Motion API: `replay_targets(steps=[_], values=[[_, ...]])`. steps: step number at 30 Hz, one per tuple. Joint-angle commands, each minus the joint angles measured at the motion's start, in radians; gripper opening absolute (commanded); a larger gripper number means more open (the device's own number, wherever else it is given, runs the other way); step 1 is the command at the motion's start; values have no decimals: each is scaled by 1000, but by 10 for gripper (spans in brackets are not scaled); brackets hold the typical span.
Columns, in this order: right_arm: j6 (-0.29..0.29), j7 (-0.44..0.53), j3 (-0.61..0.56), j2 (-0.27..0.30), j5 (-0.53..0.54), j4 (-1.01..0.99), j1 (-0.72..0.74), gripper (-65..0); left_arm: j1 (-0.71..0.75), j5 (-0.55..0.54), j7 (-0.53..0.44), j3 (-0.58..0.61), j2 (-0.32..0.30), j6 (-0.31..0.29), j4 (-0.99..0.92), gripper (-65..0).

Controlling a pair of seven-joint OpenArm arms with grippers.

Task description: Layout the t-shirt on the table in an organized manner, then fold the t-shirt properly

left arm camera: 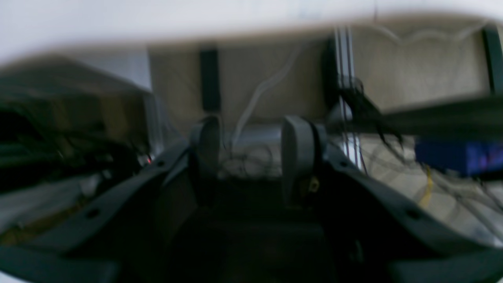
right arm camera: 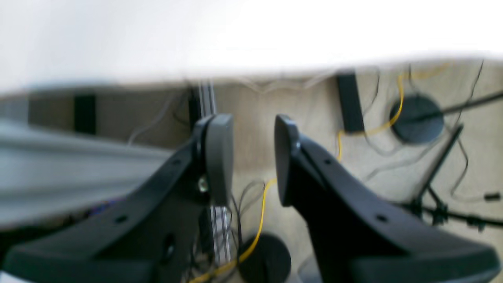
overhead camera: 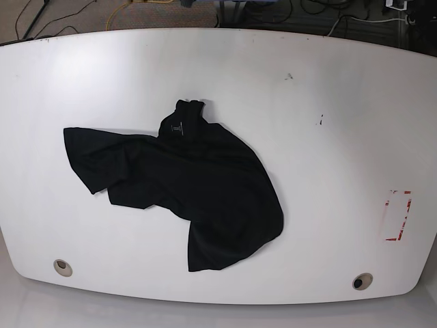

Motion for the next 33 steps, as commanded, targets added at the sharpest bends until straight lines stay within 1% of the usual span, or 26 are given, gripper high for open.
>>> replay_targets(steps=[1,4,8,16,22,24,28,31,32,33], values=[[2,20,2,1,6,34,-14,-484,19,-8,-13,-17,0,2,32,-417],[2,23,2,1,1,39,17,-484,8,-8,-14,-20,0,2,44,-417],[2,22,0,2,0,37,68,-484,-49,-8,-14,-19,5,2,46,-417],[2,19,-1,16,0,34,195,-480,-193,-5,-14,-25,101,2,44,-415],[2,17,-57,22,-5,34,301,-477,-278,-2,-14,-20,129,2,44,-415],[2,11,-83,47,-5,36,341,-477,-308,-2,-14,-19,141,2,44,-415],[-4,-44,-153,97,-5,37,424,-477,-360,0,-5,-17,172,1,44,-414],[-7,-104,-193,119,-5,36,491,-474,-385,0,4,-3,178,1,44,-412],[-7,-124,-205,122,-5,36,510,-466,-391,0,6,3,177,1,46,-412],[-9,-161,-225,123,-5,36,540,-444,-403,0,7,9,170,1,46,-412]])
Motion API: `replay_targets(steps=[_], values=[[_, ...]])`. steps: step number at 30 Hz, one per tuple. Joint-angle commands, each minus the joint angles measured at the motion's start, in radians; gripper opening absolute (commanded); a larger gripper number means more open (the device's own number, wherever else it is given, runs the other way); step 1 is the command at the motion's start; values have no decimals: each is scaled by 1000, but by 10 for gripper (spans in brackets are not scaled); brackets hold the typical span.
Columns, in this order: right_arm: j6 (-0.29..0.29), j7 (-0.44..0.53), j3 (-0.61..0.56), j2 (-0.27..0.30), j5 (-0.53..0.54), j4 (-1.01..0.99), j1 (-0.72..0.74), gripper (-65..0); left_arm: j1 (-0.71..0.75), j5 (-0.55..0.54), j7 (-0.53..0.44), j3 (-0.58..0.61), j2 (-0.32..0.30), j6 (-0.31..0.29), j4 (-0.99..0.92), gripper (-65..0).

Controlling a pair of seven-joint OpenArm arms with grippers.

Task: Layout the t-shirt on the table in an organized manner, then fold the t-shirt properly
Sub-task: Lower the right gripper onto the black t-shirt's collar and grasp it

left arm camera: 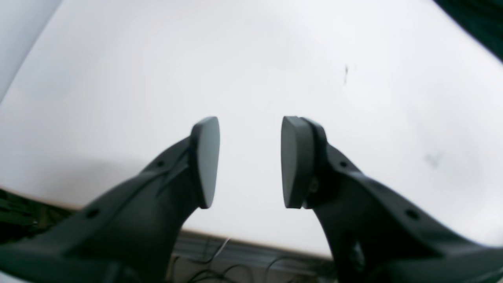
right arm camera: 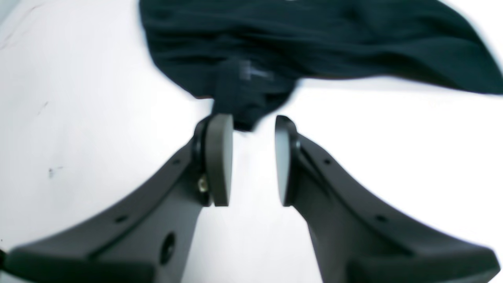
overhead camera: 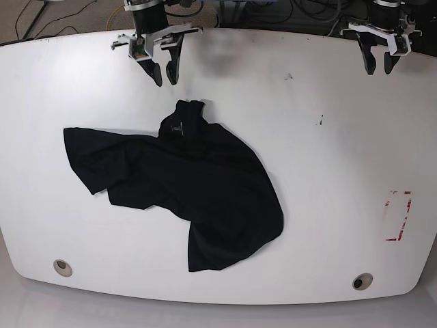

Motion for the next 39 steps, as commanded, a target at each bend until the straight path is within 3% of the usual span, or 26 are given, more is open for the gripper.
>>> replay_targets(steps=[1,4,7,13,19,32,39], values=[[-5,-31,-32,6,0,18,59,-425,-8,-2,-17,5,-17,-4,16,-412],[-5,-116,-67,9,0,16,128,-333,-32,-2,-16,11,-28,-4,14,-396],[-5,-183,-86,9,2,12,198,-260,-49,-2,-16,13,-26,-4,14,-321],[-5,-281,-138,10,2,-2,316,-219,-82,-2,-16,45,-32,-3,14,-182],[-5,-358,-150,7,2,-85,453,-222,-109,-2,-16,56,-32,-3,16,-179],[-5,-361,-150,4,2,-324,626,-222,-111,3,-16,57,-38,-3,14,-179],[-7,-358,-147,7,2,-407,686,-222,-111,75,-16,75,-49,-3,14,-179]])
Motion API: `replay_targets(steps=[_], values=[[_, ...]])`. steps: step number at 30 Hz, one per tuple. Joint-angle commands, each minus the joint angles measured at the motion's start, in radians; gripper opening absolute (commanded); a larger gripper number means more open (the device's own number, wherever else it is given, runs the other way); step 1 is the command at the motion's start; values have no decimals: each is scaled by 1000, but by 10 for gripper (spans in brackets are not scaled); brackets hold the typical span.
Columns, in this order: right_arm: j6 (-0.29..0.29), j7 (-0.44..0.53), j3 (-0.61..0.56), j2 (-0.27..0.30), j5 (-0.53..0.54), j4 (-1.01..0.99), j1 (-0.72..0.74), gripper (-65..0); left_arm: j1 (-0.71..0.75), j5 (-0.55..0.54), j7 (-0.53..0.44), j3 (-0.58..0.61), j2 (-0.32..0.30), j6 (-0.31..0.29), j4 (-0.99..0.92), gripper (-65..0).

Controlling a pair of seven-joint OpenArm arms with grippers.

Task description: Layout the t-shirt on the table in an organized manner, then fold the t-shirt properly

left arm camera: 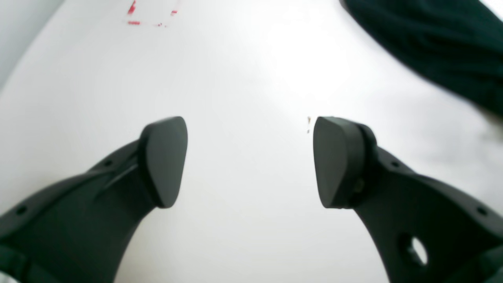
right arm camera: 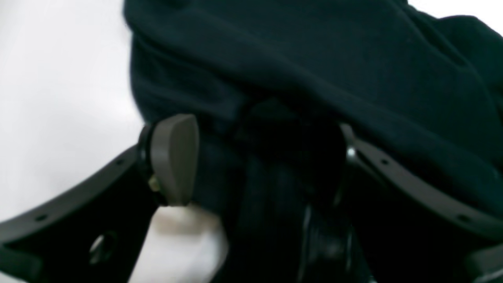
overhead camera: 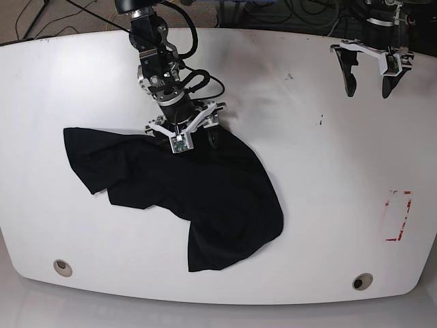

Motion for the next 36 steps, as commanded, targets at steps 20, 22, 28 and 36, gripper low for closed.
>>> replay_targets(steps=[20,22,28,36], values=[[9,30,44,4,5,-64,78,-571,-4,57,-24,41,-5,1,15,-179],[9,30,44,4,5,-64,75,-618,-12,57,-24,41,-5,1,13,-179],[7,30,44,4,6,-57,51,-650,-24,57,-22,43,-5,1,13,-179],[3,30,45,4,2,78,-27,-650,-80,54,65,43,-3,1,13,-179]])
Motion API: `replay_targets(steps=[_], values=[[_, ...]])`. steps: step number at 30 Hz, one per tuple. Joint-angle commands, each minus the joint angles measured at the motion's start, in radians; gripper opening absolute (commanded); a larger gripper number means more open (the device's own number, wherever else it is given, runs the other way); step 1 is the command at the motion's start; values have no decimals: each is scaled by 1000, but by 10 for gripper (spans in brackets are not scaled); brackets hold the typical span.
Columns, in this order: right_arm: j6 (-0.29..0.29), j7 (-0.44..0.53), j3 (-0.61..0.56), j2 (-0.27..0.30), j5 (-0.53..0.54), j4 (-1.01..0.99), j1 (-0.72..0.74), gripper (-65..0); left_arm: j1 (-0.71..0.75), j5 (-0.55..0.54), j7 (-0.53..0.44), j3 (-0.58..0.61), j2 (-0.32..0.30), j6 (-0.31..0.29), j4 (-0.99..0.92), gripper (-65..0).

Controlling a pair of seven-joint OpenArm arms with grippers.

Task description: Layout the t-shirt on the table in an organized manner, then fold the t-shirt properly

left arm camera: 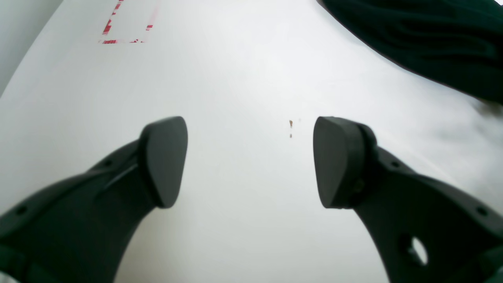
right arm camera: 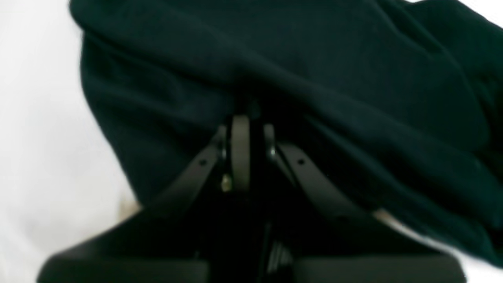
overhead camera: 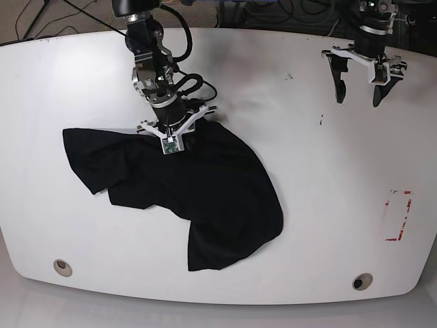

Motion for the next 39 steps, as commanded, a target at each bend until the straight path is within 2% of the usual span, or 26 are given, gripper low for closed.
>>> replay_targets(steps=[1,7,15,24,30,39], values=[[1,29,0,-2,1,86,-15,-650,-14,-1,15,-5,-4,2,15,-179],[1,28,0,10,1,230,-65,-650,-69,-1,90,-5,-3,2,14,-179],[0,28,0,20,1,364,-38,-650,-146,0,110,24,-3,2,8,-179],[0,26,-1,35,1,410,108,-650,-203,0,111,70,-3,2,6,-176],[0,26,-6,76,12,408,231,-650,-229,0,156,86,-3,2,6,-174],[6,26,-6,96,12,408,423,-650,-267,0,161,118,-3,2,-15,-172]])
